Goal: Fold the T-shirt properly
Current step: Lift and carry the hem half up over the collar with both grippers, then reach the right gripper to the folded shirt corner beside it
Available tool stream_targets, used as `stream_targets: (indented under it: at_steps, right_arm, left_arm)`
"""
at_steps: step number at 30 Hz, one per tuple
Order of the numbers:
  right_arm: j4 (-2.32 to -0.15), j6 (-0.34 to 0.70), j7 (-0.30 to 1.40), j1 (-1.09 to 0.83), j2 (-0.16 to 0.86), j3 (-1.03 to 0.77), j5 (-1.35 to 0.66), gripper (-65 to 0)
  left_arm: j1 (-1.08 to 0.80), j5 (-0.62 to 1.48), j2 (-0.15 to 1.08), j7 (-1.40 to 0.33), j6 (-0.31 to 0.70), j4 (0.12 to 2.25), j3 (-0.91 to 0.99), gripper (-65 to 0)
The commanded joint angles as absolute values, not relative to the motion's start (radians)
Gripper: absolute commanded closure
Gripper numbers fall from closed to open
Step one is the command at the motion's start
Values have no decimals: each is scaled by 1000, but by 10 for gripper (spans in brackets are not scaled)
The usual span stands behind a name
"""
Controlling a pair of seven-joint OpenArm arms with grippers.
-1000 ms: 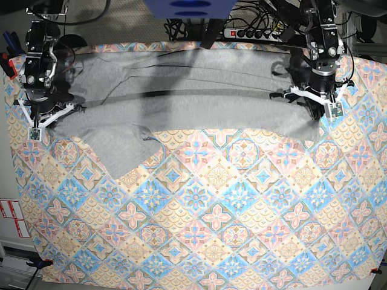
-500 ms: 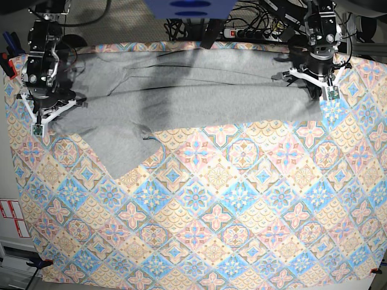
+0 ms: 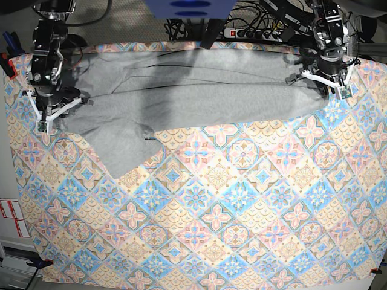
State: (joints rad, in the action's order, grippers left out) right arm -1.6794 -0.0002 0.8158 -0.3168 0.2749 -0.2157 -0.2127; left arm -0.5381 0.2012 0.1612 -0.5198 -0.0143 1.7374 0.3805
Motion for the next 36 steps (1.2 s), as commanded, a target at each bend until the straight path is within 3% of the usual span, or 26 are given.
stream_targets:
  at_steps: [1, 8, 13, 16, 19, 27, 36]
  right_arm:
    - [-1701, -7, 797, -312, 291, -226, -208, -174]
    - [-1755, -7, 797, -306, 242, -331, -208, -180]
    - [-1782, -7, 799, -232, 242, -274, -208, -181]
    - [-1782, -7, 800, -173, 245, -197, -208, -182]
    - [-1756, -5, 858, -85, 246, -110, -209, -191]
    - [-1477, -5, 912, 105, 271, 62, -209, -327]
    - [-1211, -5, 897, 252, 277, 202, -208, -341]
  left_arm:
    - [-541, 202, 170, -527, -22, 1758, 394, -172]
    - [-541, 344, 171, -544, -22, 1828, 430, -179]
    - [-545, 466, 174, -638, -22, 1891, 432, -326]
    - [-545, 516, 176, -644, -22, 1922, 432, -375]
    - [-549, 547, 176, -647, -21, 1951, 432, -374]
    - [-547, 573, 176, -647, -21, 1957, 433, -374]
    - [-545, 596, 171, -647, -21, 1957, 433, -374]
